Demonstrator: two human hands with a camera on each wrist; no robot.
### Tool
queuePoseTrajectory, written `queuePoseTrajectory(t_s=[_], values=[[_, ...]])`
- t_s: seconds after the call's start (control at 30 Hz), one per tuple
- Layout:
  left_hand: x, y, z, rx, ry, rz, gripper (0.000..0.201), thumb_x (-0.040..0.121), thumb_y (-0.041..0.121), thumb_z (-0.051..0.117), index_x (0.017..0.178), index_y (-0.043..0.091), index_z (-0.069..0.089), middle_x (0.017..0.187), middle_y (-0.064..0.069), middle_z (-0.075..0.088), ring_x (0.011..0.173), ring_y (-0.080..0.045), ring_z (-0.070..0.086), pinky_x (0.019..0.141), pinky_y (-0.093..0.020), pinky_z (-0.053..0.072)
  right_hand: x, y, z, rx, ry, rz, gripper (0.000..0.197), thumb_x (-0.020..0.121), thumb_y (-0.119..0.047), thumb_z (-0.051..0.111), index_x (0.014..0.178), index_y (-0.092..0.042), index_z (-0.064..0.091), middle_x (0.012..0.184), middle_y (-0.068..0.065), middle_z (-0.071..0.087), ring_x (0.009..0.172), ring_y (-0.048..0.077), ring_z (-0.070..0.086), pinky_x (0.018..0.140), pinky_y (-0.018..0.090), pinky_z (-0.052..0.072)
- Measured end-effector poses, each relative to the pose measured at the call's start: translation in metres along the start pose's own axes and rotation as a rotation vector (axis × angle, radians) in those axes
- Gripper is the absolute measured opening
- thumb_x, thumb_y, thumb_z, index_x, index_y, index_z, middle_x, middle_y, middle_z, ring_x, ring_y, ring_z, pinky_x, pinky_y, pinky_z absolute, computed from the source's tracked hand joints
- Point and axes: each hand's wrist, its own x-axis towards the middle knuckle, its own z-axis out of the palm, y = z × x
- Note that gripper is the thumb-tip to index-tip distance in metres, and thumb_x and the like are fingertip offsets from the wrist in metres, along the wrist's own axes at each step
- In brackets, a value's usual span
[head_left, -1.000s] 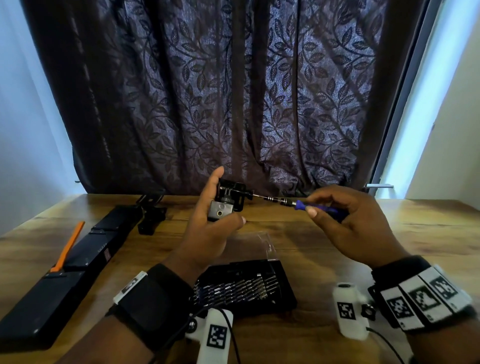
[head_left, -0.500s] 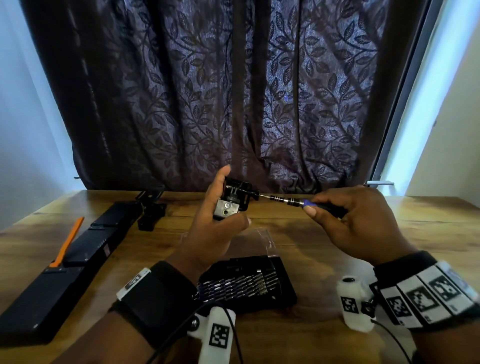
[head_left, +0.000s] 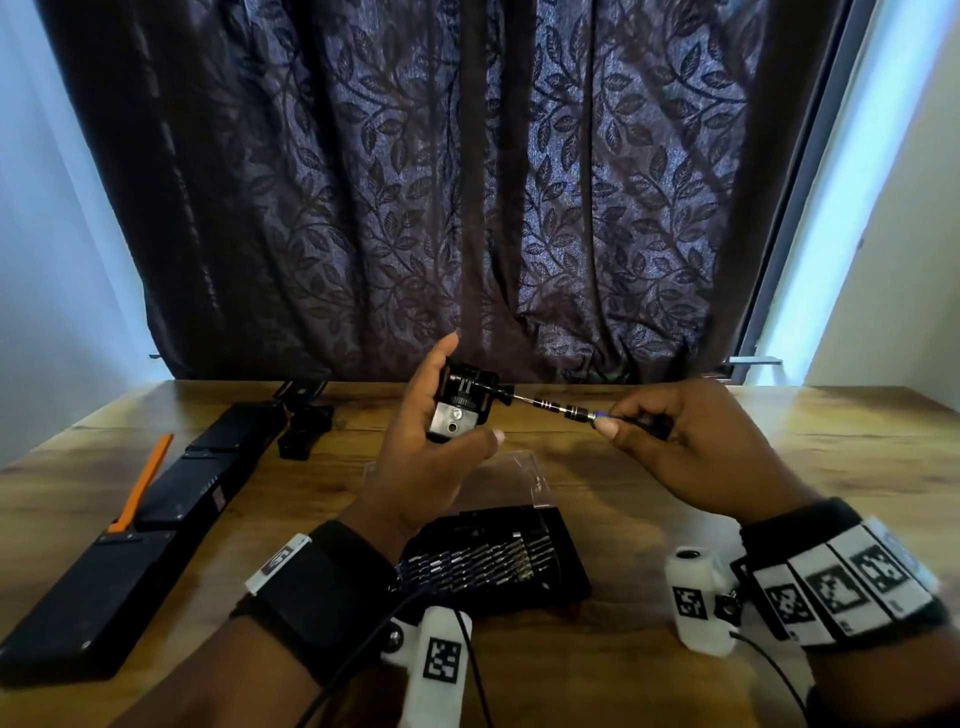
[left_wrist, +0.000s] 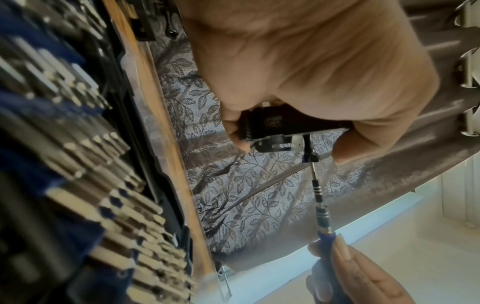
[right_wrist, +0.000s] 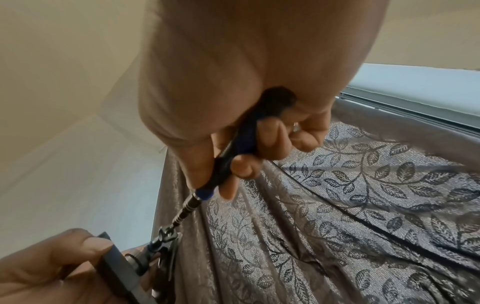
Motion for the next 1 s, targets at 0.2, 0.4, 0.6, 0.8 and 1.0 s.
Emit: queuePoseTrajectory(t_s=[0.2, 0.4, 0.6, 0.8, 1.0], values=[[0.004, -0.004, -0.004, 0.114, -0.027, 0.047, 0.077, 0.069, 0.014, 0.083, 0.141, 0.029, 0.059, 0.116, -0.026, 0.060, 0.090, -0.020, 0.060, 0.074, -0.031, 0.055, -0.002, -0.004, 0.003, 0.045, -0.260, 0.162, 0.017, 0.088, -0.035, 0.079, 0.075, -0.024, 0.078, 0.058, -0.016, 0.068, 0.047, 0.002, 0.058, 0.052, 0.021, 0.048], [0.006, -0.011, -0.006, 0.164, -0.051, 0.012, 0.065, 0.065, 0.027, 0.085, 0.126, 0.022, 0.065, 0.110, -0.017, 0.059, 0.084, -0.014, 0.059, 0.066, -0.026, 0.051, -0.001, -0.004, 0.002, 0.047, -0.325, 0.235, 0.015, 0.086, -0.033, 0.082, 0.075, -0.022, 0.080, 0.060, -0.013, 0.070, 0.049, 0.001, 0.062, 0.055, 0.020, 0.049], [0.009, -0.014, -0.008, 0.127, -0.028, -0.043, 0.062, 0.062, 0.030, 0.090, 0.120, 0.027, 0.067, 0.106, -0.018, 0.062, 0.086, -0.019, 0.061, 0.070, -0.031, 0.055, -0.001, 0.001, 0.006, 0.011, -0.387, 0.245, 0.009, 0.084, -0.030, 0.083, 0.080, -0.022, 0.082, 0.071, -0.015, 0.075, 0.065, 0.000, 0.068, 0.067, 0.022, 0.053], [0.011, -0.002, -0.012, 0.077, 0.019, -0.173, 0.042, 0.075, 0.009, 0.090, 0.109, 0.020, 0.070, 0.093, -0.006, 0.067, 0.076, -0.012, 0.063, 0.063, -0.027, 0.054, 0.013, -0.001, -0.001, -0.100, -0.448, 0.270, 0.025, 0.101, -0.036, 0.061, 0.079, -0.023, 0.061, 0.066, -0.006, 0.064, 0.057, 0.003, 0.059, 0.062, 0.031, 0.051], [0.011, 0.027, -0.044, 0.088, 0.067, -0.421, 0.025, 0.088, 0.014, 0.079, 0.108, 0.021, 0.065, 0.096, -0.009, 0.065, 0.076, -0.020, 0.062, 0.069, -0.040, 0.048, 0.056, -0.057, 0.001, -0.017, -0.384, 0.300, 0.015, 0.094, -0.023, 0.071, 0.087, -0.016, 0.059, 0.071, -0.001, 0.057, 0.065, 0.015, 0.053, 0.063, 0.029, 0.041]])
